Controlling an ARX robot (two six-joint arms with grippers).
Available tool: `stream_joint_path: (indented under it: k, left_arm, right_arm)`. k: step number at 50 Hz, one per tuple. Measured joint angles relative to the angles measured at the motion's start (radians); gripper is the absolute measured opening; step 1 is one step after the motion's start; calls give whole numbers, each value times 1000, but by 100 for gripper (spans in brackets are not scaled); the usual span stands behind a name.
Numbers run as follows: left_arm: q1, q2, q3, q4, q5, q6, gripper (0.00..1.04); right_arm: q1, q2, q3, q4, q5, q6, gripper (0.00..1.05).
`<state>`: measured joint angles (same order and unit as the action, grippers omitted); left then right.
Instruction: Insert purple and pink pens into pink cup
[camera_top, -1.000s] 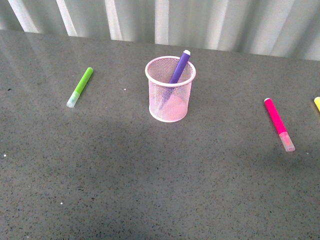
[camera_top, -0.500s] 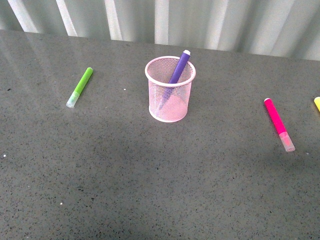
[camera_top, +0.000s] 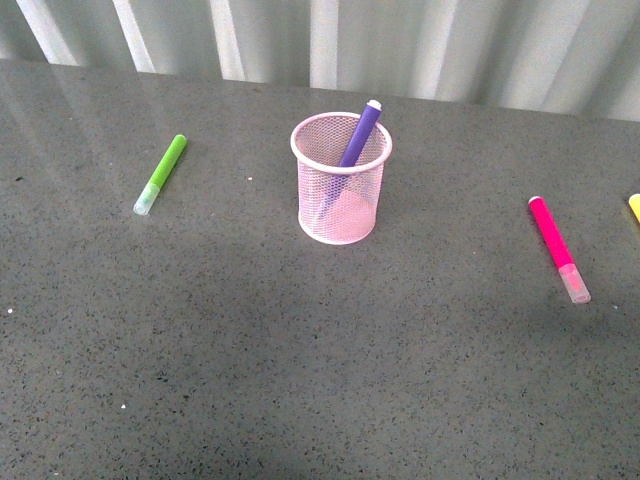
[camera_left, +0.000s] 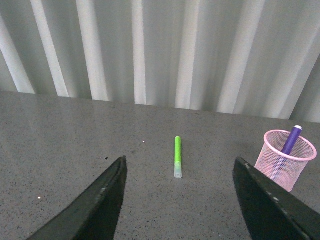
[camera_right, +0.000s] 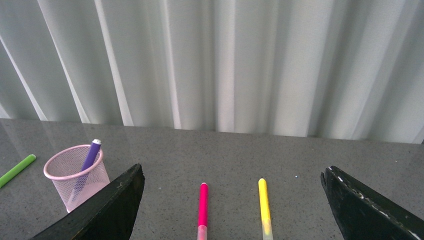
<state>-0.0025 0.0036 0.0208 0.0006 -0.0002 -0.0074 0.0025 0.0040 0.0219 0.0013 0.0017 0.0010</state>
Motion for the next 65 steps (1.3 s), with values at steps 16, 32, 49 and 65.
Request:
stream_joint_path:
  k: [16, 32, 49, 65]
  left_arm:
    - [0, -1, 0, 0, 0, 2, 98]
    - [0, -1, 0, 0, 0, 3, 98]
    - [0, -1, 0, 0, 0, 3, 98]
    - [0, -1, 0, 0, 0, 3, 98]
  right_arm:
    - [-54, 895, 329, 139, -6, 124, 98]
    - [43, 1705, 736, 198, -13, 169, 98]
    - [94, 1989, 963, 185, 36, 197, 98]
    - [111, 2113, 1018, 192, 50, 216, 98]
